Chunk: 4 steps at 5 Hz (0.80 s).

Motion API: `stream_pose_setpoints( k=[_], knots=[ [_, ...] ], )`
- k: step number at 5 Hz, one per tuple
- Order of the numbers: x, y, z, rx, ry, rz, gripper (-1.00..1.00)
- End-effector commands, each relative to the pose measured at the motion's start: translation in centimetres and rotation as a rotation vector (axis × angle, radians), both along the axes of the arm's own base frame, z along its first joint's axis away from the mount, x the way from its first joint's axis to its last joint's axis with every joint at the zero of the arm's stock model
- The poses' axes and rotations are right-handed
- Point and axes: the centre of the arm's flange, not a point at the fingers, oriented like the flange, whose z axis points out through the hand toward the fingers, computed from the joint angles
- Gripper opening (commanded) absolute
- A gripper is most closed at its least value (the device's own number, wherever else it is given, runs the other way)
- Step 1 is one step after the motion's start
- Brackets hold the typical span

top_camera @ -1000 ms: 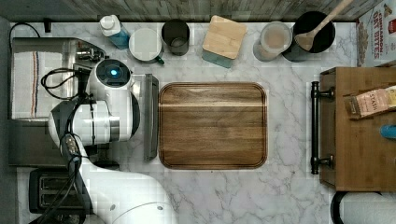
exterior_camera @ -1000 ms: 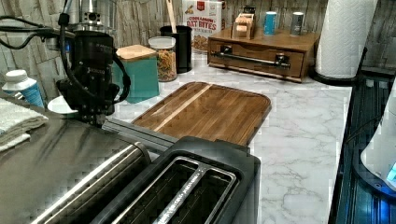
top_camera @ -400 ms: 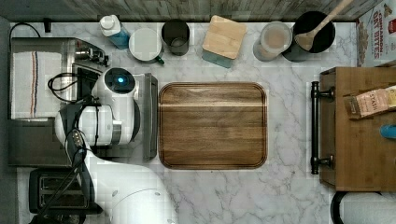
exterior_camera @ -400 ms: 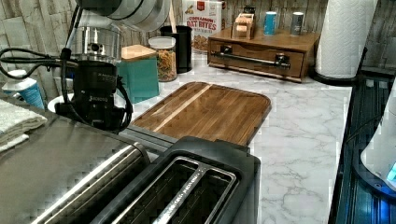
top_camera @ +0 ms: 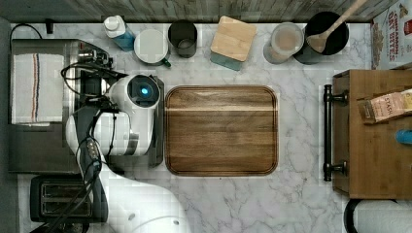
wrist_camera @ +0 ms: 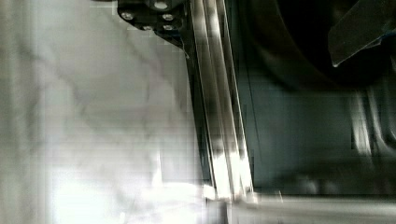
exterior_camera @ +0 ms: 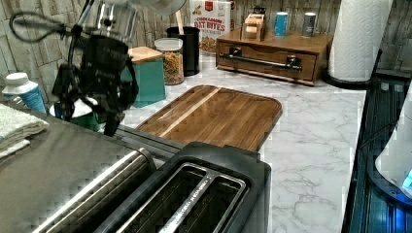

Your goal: Put the bowl in the oven.

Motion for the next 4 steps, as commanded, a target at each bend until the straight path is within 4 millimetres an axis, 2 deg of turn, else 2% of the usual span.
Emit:
stream_pose_setpoints(
  k=[1,4],
  knots=[
    [1.96,-4.07,7.63,0.061,-0.103,-0.211,1.00],
    [1.95,-4.07,7.62,0.061,-0.103,-0.211,1.00]
  ],
)
